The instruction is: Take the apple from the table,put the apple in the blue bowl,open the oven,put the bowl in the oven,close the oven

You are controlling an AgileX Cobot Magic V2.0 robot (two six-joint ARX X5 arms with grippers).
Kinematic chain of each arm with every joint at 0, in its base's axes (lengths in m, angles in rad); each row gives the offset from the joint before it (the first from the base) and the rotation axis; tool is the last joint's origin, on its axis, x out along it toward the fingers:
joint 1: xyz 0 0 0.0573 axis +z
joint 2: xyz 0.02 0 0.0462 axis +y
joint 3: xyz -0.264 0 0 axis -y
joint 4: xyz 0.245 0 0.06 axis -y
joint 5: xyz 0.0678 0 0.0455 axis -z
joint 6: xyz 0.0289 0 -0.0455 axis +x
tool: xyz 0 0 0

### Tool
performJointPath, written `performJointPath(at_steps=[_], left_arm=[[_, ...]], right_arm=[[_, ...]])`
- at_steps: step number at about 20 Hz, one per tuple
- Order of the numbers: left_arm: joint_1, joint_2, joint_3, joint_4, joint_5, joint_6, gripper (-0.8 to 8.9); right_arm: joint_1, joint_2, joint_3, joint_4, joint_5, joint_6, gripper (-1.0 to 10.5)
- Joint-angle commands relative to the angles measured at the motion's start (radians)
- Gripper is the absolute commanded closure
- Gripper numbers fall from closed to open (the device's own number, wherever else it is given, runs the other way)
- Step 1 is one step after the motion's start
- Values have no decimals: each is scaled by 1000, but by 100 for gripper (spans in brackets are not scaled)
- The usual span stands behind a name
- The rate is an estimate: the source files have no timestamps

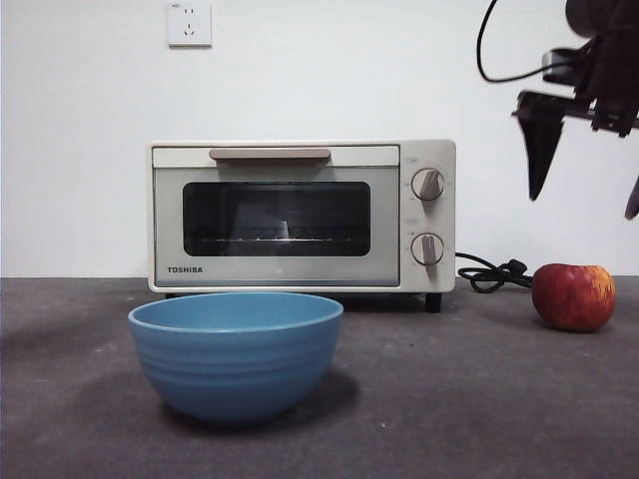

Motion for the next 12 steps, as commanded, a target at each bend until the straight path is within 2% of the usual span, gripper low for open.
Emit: performJointPath(at_steps=[1,12], left_arm=[[-3,10,-2,8,-1,13,818],[-3,16,-2,6,-4,9,818]], right_arm=[[2,61,25,2,18,-29,218],[1,243,37,126,37,-33,222]])
